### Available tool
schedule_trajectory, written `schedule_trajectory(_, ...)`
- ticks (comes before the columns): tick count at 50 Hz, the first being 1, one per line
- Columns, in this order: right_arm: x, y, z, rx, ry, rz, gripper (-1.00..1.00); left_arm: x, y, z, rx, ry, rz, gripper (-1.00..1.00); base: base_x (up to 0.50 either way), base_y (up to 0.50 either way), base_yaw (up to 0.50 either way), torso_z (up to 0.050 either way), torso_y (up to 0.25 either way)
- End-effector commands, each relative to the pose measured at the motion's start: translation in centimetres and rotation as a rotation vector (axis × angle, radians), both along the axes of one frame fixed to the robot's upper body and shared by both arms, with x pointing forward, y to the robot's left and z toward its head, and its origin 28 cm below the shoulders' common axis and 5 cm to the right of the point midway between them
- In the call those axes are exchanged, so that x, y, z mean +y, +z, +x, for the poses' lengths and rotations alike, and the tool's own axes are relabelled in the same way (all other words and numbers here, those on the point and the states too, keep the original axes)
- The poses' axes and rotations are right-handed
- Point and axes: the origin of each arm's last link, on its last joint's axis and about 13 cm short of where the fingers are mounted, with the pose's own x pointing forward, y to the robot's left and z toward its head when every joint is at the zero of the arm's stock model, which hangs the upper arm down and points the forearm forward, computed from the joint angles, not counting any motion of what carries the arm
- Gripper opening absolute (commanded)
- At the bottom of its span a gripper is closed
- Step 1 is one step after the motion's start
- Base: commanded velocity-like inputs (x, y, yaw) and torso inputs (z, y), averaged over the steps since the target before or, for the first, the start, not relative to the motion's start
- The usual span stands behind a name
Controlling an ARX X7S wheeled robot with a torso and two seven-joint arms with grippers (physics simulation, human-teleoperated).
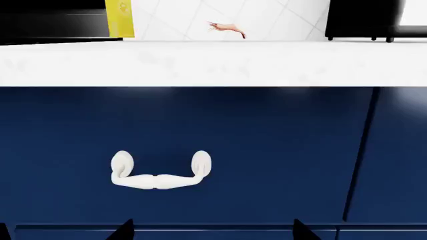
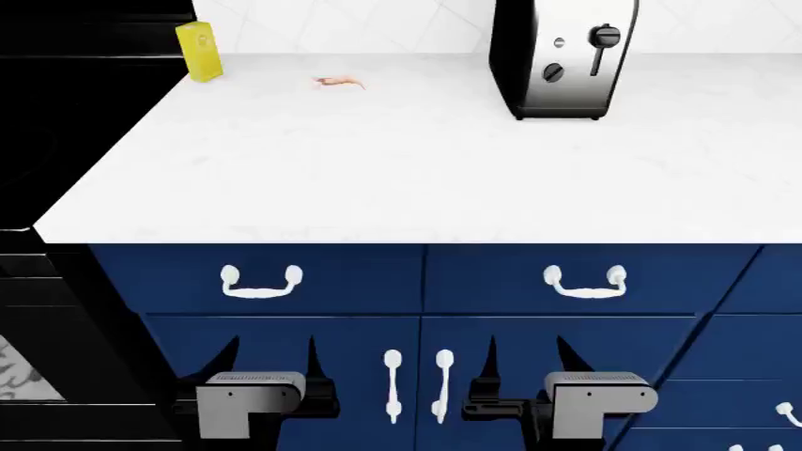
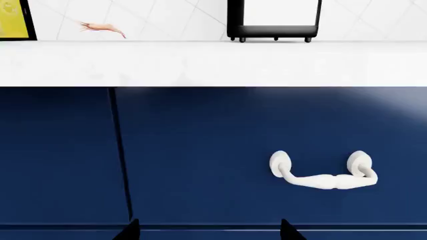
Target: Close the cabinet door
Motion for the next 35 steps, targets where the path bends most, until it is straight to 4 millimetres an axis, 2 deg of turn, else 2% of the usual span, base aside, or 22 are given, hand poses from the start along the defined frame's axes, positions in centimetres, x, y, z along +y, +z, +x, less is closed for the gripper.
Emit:
schedule_trajectory(1, 0.01, 0.02, 0.00, -0.001, 0.001, 0.000, 1.00, 0.01, -0.03, 0.04, -0.005, -0.001, 0.004, 1.00, 0.00, 0.00, 0.00, 0.000, 0.000)
schedule_trajectory(35, 0.07, -0.30, -0.15, 0.002, -0.011, 0.002, 1.00, -0.08, 0.04, -0.22, -0.046, -0.028, 0.023, 1.00, 0.00, 0.00, 0.00, 0.001, 0.000)
